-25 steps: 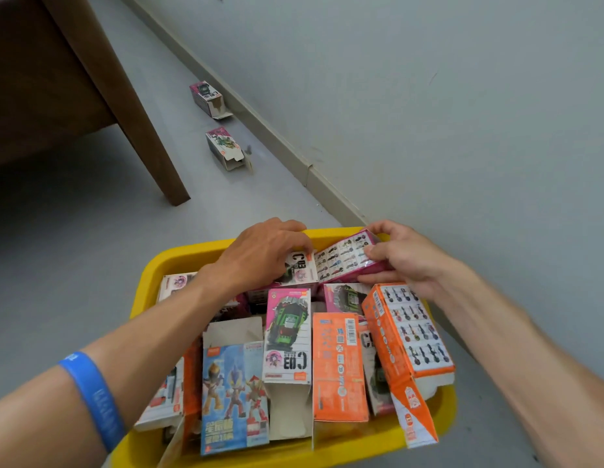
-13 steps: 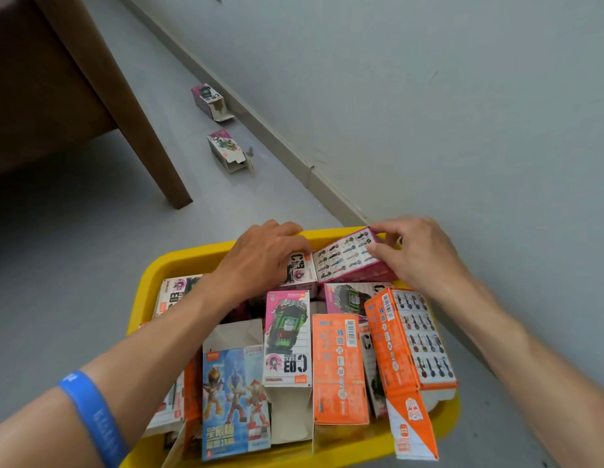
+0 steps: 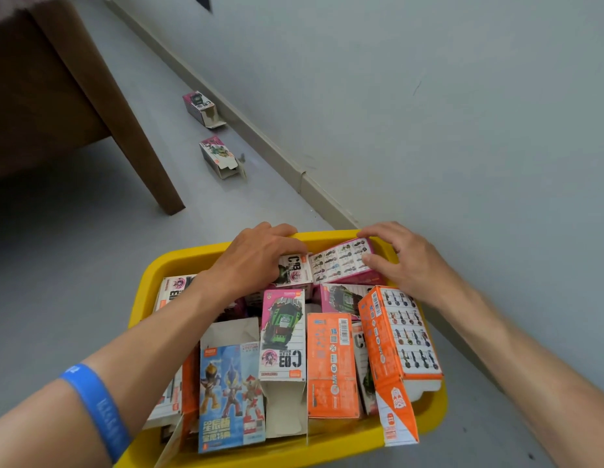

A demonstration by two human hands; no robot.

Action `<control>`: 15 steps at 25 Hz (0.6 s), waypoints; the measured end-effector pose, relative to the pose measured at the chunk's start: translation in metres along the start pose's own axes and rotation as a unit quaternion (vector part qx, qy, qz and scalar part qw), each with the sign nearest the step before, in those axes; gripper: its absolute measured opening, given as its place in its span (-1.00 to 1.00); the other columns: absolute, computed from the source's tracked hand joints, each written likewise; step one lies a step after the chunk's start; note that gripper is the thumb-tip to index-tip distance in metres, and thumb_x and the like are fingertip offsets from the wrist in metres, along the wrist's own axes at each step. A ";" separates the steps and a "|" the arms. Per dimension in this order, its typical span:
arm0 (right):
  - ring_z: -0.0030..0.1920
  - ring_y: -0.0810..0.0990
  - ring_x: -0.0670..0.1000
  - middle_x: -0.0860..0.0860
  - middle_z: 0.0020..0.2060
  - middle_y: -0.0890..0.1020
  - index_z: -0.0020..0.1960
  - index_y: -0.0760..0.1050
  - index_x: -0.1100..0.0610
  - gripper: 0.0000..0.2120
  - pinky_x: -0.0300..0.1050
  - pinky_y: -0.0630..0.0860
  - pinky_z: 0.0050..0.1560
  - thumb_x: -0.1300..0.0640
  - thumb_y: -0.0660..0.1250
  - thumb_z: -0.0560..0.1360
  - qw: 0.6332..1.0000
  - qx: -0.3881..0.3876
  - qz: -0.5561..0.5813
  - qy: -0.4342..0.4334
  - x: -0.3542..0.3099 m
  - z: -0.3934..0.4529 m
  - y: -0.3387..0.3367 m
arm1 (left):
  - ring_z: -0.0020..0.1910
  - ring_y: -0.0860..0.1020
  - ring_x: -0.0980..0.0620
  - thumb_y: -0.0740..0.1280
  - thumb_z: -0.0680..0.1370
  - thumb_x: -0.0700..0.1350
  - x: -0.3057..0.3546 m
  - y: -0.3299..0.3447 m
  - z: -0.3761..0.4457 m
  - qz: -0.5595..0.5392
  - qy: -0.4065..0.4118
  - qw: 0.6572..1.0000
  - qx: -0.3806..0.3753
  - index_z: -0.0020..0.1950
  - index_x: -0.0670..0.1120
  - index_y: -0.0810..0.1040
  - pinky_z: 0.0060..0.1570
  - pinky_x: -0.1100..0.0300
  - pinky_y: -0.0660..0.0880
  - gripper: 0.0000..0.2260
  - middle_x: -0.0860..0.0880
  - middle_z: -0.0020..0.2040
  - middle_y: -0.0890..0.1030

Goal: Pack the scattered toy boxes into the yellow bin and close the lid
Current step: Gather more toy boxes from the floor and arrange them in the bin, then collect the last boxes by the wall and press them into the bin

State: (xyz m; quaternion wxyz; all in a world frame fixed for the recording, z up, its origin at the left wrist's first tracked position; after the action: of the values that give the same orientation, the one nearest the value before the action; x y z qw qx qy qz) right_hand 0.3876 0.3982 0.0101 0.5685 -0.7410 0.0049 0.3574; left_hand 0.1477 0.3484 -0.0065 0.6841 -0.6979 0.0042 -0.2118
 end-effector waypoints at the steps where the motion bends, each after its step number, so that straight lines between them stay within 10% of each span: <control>1: 0.11 0.48 -0.11 -0.11 0.28 0.51 0.29 0.46 -0.11 -0.68 -0.11 0.47 0.11 -0.09 0.33 0.55 1.000 0.000 -0.009 -0.009 -0.001 -0.002 -0.001 | -0.04 0.46 -0.02 0.31 0.57 -0.21 0.000 0.000 0.001 0.001 -0.001 1.000 0.001 0.30 0.20 0.56 -0.10 -0.01 0.47 -0.60 0.06 0.28 0.53; 6: 0.03 0.58 -0.05 -0.12 0.16 0.54 0.10 0.47 -0.06 -0.76 -0.05 0.57 0.04 -0.14 0.32 0.51 0.999 -0.018 -0.028 -0.023 0.000 -0.005 -0.003 | -0.05 0.45 -0.03 0.29 0.58 -0.25 0.001 -0.004 0.000 -0.006 -0.010 1.000 0.006 0.28 0.22 0.59 -0.14 0.04 0.44 -0.58 0.06 0.27 0.55; 10: 0.44 0.37 0.04 -0.01 0.46 0.38 0.46 0.36 -0.08 -0.54 0.00 0.29 0.42 -0.13 0.27 0.59 1.000 -0.005 -0.016 -0.006 -0.001 -0.003 -0.005 | 0.07 0.52 -0.13 0.30 0.56 -0.28 -0.013 -0.013 0.002 0.003 -0.054 0.999 0.010 0.29 0.17 0.60 0.00 -0.11 0.50 -0.57 -0.01 0.27 0.56; 13: 0.34 0.38 -0.24 -0.09 0.40 0.42 0.45 0.37 -0.04 -0.41 -0.29 0.26 0.35 -0.30 0.27 0.51 0.990 0.120 0.064 -0.035 -0.010 -0.025 -0.012 | 0.25 0.50 -0.16 0.26 0.52 -0.35 -0.058 -0.032 -0.002 -0.033 -0.156 0.987 0.031 0.25 0.03 0.63 0.22 -0.01 0.44 -0.58 -0.05 0.29 0.57; 15: 0.39 0.35 -0.20 -0.11 0.45 0.35 0.48 0.31 -0.09 -0.31 -0.18 0.29 0.40 -0.36 0.26 0.44 0.995 0.065 0.052 -0.046 -0.025 -0.040 0.008 | 0.34 0.44 -0.11 0.25 0.54 -0.32 -0.087 -0.051 -0.012 -0.053 -0.182 0.982 0.014 0.28 0.01 0.60 0.30 0.09 0.33 -0.61 -0.05 0.36 0.52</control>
State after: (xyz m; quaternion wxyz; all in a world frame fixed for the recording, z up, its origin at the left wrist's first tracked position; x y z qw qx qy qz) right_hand 0.3864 0.3519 0.0202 0.5953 -0.6843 0.0409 0.4191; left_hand 0.0509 0.3663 0.0167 0.6707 -0.7147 -0.1603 -0.1171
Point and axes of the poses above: each hand's wrist, its own z-axis towards the middle knuckle, its own y-axis out of the palm, x = y × z, the point moved 4 cm from there along z, towards the middle knuckle
